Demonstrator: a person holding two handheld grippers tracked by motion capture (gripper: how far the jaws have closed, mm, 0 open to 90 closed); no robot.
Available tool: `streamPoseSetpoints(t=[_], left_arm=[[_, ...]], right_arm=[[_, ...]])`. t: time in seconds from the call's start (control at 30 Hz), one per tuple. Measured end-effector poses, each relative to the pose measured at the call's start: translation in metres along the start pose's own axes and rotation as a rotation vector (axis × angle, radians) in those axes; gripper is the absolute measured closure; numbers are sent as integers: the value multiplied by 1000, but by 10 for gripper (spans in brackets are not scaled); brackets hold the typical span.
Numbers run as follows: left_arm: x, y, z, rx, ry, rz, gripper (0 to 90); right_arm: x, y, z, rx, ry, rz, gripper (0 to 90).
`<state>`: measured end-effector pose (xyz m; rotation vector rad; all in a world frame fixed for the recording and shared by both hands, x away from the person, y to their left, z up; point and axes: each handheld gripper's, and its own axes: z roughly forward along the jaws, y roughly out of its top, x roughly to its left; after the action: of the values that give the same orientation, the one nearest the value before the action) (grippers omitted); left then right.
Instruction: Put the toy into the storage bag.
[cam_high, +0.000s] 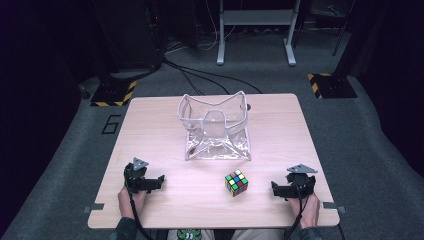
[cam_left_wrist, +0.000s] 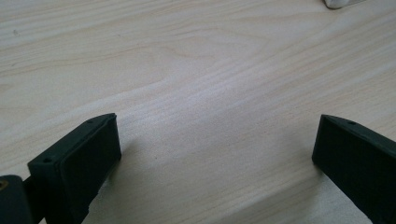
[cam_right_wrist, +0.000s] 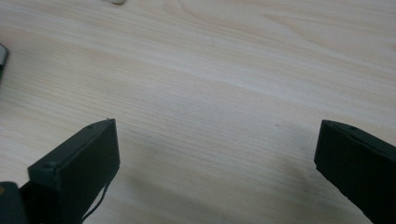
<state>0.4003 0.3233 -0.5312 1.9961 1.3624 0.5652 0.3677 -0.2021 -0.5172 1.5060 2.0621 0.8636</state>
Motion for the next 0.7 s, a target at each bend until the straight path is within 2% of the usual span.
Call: streamPoseSetpoints(t=[0.2, 0.4, 0.7], left_arm=[[0, 0, 0, 0, 0, 0, 10], [0, 0, 0, 1, 1, 0, 11], [0, 0, 0, 1, 1, 0, 10]], right_arm=[[13, 13, -12, -19, 30, -21, 0], [30, 25, -23, -33, 55, -77, 0], [48, 38, -34, -56, 82, -118, 1]])
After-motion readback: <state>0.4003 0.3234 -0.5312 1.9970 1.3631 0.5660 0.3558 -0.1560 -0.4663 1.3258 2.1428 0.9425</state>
